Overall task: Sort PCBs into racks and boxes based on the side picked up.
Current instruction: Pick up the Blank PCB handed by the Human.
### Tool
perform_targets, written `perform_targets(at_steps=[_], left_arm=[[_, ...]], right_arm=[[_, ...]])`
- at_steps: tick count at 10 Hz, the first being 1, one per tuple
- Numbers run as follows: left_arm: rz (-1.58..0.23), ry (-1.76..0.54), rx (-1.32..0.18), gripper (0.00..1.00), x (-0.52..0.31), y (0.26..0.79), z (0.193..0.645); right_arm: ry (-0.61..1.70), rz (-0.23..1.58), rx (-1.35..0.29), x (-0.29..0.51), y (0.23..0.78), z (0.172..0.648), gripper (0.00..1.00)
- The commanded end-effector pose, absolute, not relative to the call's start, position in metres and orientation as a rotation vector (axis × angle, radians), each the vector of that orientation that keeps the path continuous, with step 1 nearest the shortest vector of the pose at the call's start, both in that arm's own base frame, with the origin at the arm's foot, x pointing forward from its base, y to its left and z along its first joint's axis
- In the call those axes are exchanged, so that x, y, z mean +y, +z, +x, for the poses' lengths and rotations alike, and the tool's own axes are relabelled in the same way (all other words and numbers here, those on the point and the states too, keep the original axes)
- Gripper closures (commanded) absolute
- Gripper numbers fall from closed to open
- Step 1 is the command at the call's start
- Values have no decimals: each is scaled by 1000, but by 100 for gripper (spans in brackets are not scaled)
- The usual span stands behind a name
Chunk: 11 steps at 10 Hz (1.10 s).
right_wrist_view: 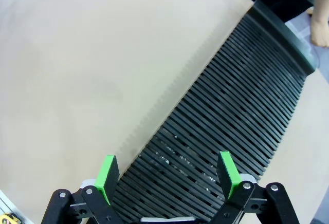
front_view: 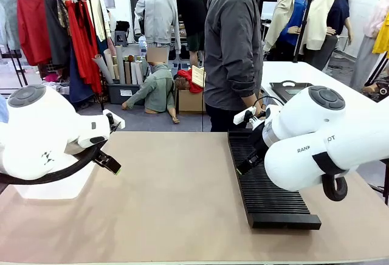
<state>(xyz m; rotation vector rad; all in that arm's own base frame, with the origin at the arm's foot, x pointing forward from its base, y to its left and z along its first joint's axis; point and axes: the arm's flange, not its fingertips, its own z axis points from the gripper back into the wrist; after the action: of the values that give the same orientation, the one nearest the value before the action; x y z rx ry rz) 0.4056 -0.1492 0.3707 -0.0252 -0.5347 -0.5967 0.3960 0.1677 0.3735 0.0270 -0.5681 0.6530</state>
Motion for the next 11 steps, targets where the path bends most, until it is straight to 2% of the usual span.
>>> perform_targets(at_steps=[1, 4, 5, 6, 9, 11], left_arm=[[-13, -582, -493, 0, -147, 384, 412], [-98, -538, -459, 0, -127, 423, 416], [-144, -498, -416, 0, -116, 441, 418], [-207, -438, -385, 0, -106, 457, 419], [-610, -345, -323, 0, -71, 482, 428], [-885, -263, -345, 0, -36, 488, 434]], right_arm=[[631, 49, -571, 168, 397, 396, 0], [529, 99, -480, 155, 448, 396, 0], [481, 168, -373, 147, 470, 396, 0], [444, 248, -348, 138, 490, 394, 0], [341, 637, -303, 95, 510, 399, 0], [217, 879, -322, 53, 507, 398, 0]])
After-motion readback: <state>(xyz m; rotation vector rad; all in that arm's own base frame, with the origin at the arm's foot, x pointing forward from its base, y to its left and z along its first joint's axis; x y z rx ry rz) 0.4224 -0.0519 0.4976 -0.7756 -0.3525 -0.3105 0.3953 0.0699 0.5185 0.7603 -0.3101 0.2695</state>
